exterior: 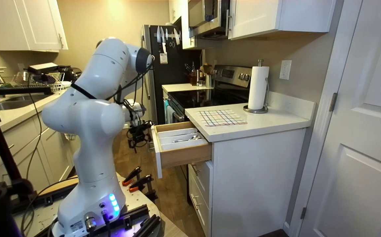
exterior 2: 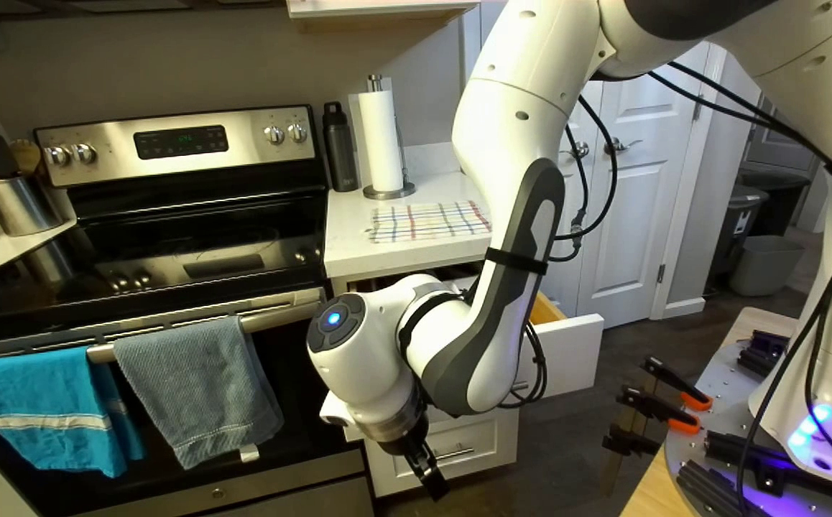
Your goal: Open the topmost drawer.
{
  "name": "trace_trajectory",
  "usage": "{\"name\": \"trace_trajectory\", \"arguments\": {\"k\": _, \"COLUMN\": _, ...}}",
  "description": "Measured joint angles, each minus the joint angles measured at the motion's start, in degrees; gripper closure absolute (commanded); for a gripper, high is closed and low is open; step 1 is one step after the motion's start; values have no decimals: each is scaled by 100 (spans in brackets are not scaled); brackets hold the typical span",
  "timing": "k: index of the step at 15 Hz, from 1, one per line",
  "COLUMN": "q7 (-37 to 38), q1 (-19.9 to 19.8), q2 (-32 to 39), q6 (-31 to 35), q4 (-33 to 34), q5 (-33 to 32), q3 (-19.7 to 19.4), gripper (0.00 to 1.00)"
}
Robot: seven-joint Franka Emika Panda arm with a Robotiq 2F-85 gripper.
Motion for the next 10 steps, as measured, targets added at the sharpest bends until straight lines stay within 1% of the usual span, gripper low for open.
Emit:
{"name": "trace_trajectory", "arguments": {"k": 1, "q7": -119, "q1": 12, "q2": -3, "q6": 124, "q4": -6, "q5": 141, "q3": 93, "gripper": 0}}
{"name": "trace_trajectory", "arguments": {"k": 3, "q7": -278, "q1": 21, "q2": -55, "q6": 452, "q4": -8, "q5": 342, "q3": 162, "gripper": 0}}
{"name": "trace_trajectory", "arguments": {"k": 6, "q7": -568, "q1": -32, "q2": -193, "q6": 834, "q4": -10, "q5": 602, "q3": 112, "gripper": 0}}
{"name": "trace_trajectory", "arguments": {"k": 10, "q7": -1044, "q1": -153, "q2": -300, "q6": 1112, "q4": 8, "q5": 888, "q3": -7, "gripper": 0}}
